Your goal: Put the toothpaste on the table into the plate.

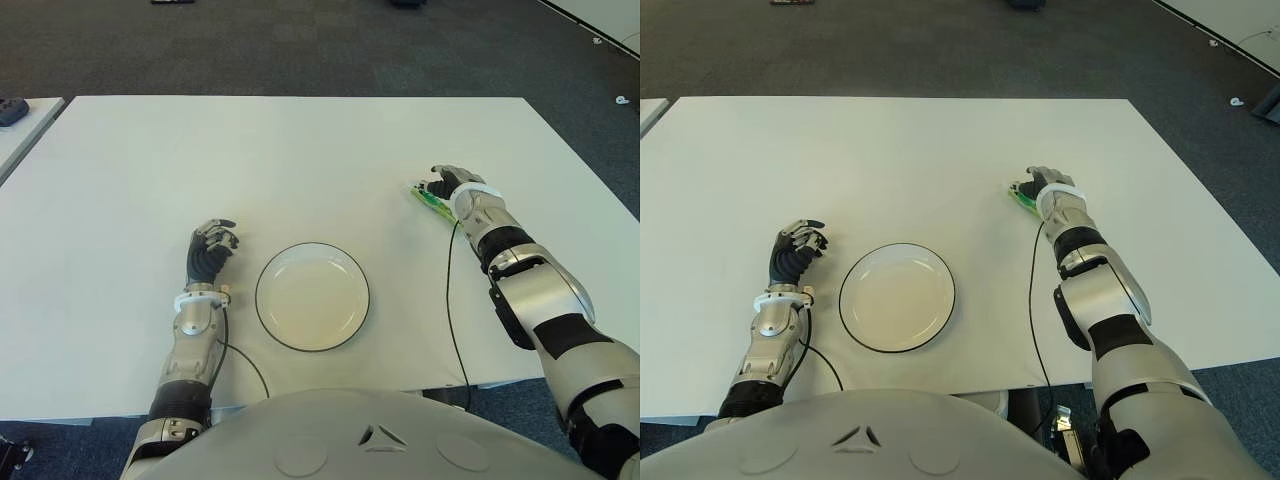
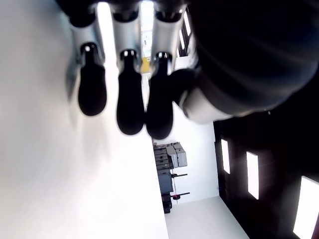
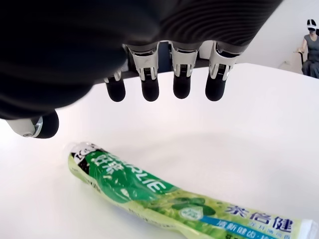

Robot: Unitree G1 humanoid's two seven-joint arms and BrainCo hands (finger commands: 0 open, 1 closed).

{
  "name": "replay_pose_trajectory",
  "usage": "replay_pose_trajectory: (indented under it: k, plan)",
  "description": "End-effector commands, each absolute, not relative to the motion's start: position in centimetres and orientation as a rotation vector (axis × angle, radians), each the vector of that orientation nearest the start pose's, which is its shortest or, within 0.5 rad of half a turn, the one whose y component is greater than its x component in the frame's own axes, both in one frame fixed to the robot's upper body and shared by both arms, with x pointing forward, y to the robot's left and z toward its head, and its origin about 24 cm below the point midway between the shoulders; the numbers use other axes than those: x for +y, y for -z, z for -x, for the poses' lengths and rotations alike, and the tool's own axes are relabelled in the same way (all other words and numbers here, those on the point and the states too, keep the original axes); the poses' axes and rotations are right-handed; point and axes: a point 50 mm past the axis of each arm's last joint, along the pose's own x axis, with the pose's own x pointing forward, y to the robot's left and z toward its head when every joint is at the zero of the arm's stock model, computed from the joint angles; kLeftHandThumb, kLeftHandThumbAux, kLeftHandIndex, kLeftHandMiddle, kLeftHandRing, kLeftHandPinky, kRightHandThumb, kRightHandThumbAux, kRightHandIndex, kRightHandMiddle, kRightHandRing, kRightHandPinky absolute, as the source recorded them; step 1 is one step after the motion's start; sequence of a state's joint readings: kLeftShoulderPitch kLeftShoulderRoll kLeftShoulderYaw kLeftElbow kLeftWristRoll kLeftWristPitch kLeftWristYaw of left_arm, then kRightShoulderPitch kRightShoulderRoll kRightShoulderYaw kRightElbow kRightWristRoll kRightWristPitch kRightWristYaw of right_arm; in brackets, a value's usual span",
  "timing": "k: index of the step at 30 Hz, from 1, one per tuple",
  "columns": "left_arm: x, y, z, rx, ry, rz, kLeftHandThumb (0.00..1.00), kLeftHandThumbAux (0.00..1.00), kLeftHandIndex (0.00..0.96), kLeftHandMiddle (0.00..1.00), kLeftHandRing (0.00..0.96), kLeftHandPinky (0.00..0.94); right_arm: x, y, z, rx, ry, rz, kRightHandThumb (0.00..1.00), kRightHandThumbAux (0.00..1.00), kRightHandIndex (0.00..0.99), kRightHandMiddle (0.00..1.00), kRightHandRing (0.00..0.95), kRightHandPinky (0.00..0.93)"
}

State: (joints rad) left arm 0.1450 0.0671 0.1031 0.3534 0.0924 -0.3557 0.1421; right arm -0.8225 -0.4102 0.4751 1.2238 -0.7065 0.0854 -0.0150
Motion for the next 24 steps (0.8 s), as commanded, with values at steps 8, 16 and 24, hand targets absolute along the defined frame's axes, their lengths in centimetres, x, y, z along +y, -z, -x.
replay_pose_trajectory:
  k: [8,16,24]
  plan:
    - [20.4,3.8,-19.7,0.161,-0.253,-0.179,0.705,0.720,0.433,0.638,0.642,0.617,-22.3,-0.4,-34.8,0.576,-0.264,1.442,0.499,0.177,0.000,0.000,0.000,0.000]
    - [20.4,3.6,-19.6,0.153,-0.254,-0.178,0.705,0.721,0.433,0.643,0.645,0.623,-22.0,1.4,-33.6,0.620,-0.303,1.425,0.499,0.175,0.000,0.000,0.000,0.000]
    - [20.4,3.5,-19.6,0.155,-0.249,-0.159,0.705,0.720,0.433,0.631,0.634,0.608,-21.6,2.4,-32.9,0.643,-0.324,1.417,0.481,0.182,0.000,0.000,0.000,0.000]
